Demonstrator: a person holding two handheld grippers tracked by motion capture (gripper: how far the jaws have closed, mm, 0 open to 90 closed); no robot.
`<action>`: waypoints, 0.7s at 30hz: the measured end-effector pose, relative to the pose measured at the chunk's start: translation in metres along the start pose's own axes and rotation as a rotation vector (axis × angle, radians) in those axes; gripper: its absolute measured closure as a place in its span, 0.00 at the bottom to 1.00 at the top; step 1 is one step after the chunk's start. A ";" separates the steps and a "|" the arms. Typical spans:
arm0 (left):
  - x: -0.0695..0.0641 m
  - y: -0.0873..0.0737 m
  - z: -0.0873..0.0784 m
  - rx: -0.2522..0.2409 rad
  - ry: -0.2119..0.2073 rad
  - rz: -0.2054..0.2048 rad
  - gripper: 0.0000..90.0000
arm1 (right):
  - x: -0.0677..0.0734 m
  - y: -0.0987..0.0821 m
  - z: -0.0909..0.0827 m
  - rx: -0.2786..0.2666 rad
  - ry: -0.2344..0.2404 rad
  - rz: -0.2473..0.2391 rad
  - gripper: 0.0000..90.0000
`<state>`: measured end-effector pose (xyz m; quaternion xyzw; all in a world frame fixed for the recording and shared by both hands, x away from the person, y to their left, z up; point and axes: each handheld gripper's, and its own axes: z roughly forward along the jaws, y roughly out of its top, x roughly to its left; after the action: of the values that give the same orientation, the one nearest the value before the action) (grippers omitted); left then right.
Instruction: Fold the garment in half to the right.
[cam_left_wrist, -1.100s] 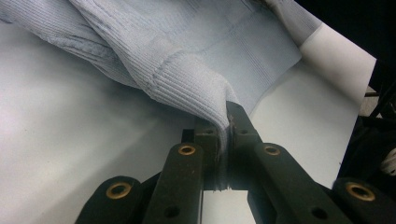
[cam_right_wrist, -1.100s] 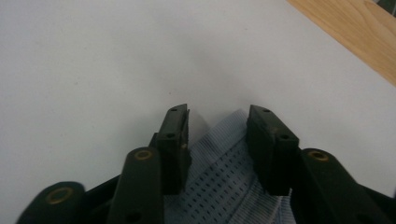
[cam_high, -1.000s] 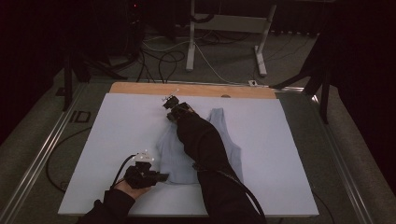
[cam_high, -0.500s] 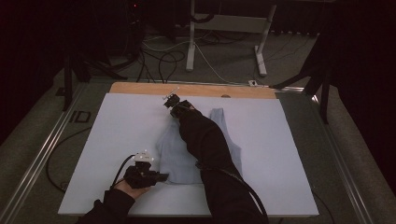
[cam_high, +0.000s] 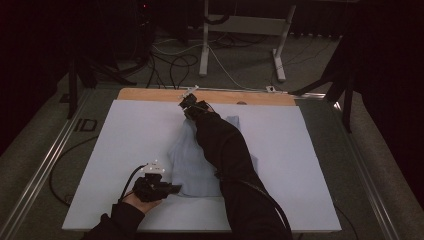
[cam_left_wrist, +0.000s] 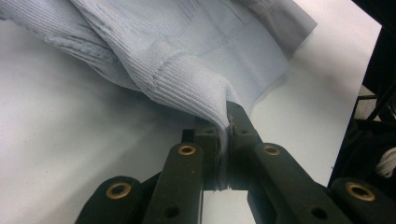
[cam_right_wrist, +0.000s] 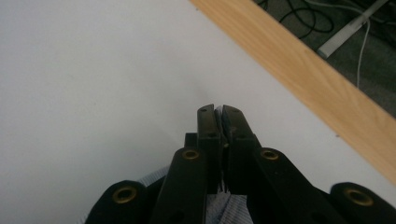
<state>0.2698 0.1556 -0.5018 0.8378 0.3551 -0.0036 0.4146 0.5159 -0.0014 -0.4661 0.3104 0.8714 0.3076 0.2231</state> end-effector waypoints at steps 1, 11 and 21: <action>0.000 0.001 0.000 0.002 0.000 0.002 0.96 | -0.001 0.001 -0.002 -0.005 0.004 0.002 0.97; -0.014 0.018 -0.002 -0.017 -0.012 0.043 0.96 | -0.014 0.006 -0.026 -0.047 -0.002 -0.001 0.97; -0.029 0.037 0.002 -0.027 -0.035 0.078 0.96 | -0.029 0.001 -0.047 -0.091 -0.001 0.024 0.97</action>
<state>0.2711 0.1223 -0.4687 0.8451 0.3149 0.0027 0.4321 0.5094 -0.0388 -0.4258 0.3105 0.8525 0.3496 0.2336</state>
